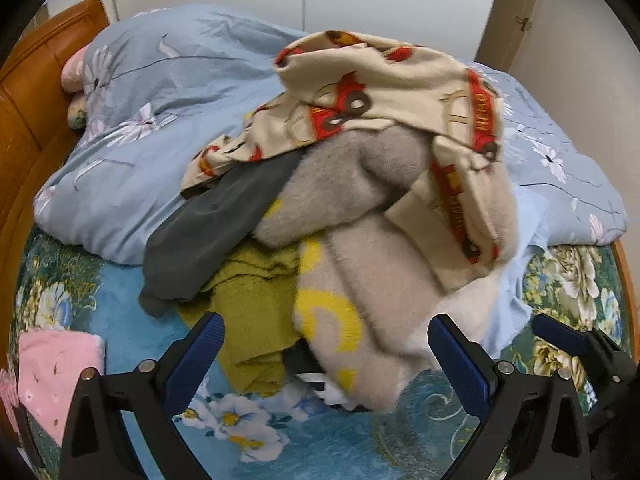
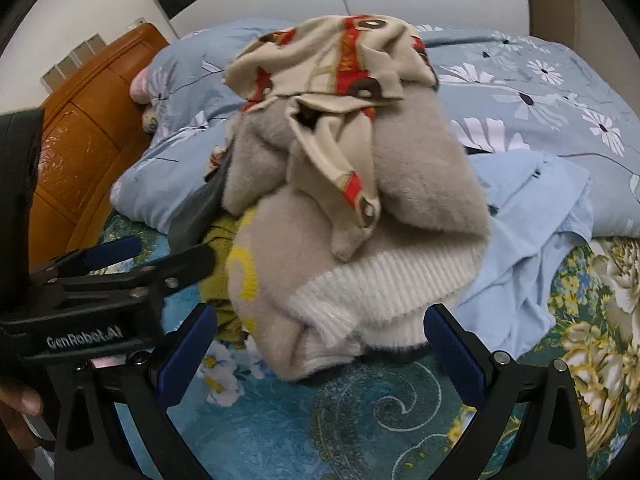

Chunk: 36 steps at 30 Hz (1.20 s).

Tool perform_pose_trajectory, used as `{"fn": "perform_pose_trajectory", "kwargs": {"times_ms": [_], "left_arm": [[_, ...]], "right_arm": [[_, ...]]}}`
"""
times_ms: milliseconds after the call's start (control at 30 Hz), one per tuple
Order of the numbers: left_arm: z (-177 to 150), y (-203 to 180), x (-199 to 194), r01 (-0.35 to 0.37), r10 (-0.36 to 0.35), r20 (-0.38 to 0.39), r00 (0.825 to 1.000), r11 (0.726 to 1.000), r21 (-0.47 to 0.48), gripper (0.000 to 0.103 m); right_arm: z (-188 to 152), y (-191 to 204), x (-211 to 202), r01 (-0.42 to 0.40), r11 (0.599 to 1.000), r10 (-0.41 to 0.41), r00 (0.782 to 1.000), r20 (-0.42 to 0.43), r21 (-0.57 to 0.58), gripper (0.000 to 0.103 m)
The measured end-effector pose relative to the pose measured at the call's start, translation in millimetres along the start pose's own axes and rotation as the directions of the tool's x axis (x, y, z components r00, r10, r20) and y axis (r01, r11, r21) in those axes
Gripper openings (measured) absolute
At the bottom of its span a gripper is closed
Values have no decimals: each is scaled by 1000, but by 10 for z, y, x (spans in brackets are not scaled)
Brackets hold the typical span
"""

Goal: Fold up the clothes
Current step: 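Grasp the cream car-print pants on the clothes pile with both grippers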

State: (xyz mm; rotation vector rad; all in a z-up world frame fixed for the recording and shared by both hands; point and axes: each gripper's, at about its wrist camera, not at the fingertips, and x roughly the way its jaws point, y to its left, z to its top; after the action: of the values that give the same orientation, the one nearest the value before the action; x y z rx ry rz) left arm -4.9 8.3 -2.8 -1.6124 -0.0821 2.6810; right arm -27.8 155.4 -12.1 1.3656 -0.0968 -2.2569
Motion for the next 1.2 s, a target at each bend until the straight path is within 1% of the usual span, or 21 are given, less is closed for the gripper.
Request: {"fn": "perform_pose_trajectory", "kwargs": {"times_ms": [133,300,400,633,800,867,933,1000,1033,1067,1100,1133,1200], "left_arm": [[42,-124,-56,-14,12,32,999,998,53,103],[98,-163,-103,7,-10,49,999,997,70,103],[115,-175,-104,2,-6,50,999,997,81,103],[113,-184,-74,4,-7,45,999,997,71,103],[131,-181,-38,-15,11,48,999,997,78,103],[177,-158,-31,-5,1,47,999,997,80,103],[307,-98,-56,12,-16,69,997,998,64,103],[524,-34,-69,52,-55,81,995,998,35,103],[643,-20,-58,78,-79,73,994,997,19,103],[778,-29,-45,94,-94,66,993,996,7,103],[916,-69,-37,95,-95,65,993,995,0,103],[1031,-138,-37,95,-95,72,993,995,-2,103],[1246,-320,-36,129,-131,97,987,991,24,103]], "right_arm": [[5,-23,-9,2,1000,-2,1000,-3,5,103],[28,-83,-41,-14,1000,14,1000,3,20,103],[46,-137,-102,-42,998,42,999,2,39,103],[54,-173,-41,-8,999,8,1000,-4,41,103],[12,-216,-5,12,999,-11,1000,-23,45,103],[-18,-268,12,29,998,-28,999,-29,51,103],[-61,-349,-1,42,997,-41,999,-28,64,103],[-97,-417,-51,59,995,-56,998,-34,79,103],[-121,-459,-73,71,995,-71,997,-14,74,103],[-146,-487,-93,94,993,-93,995,-19,73,103],[-171,-512,-114,118,990,-116,993,-29,72,103],[-187,-544,-130,124,989,-121,992,-41,81,103],[-220,-603,-159,134,986,-129,990,-56,98,103]]}}
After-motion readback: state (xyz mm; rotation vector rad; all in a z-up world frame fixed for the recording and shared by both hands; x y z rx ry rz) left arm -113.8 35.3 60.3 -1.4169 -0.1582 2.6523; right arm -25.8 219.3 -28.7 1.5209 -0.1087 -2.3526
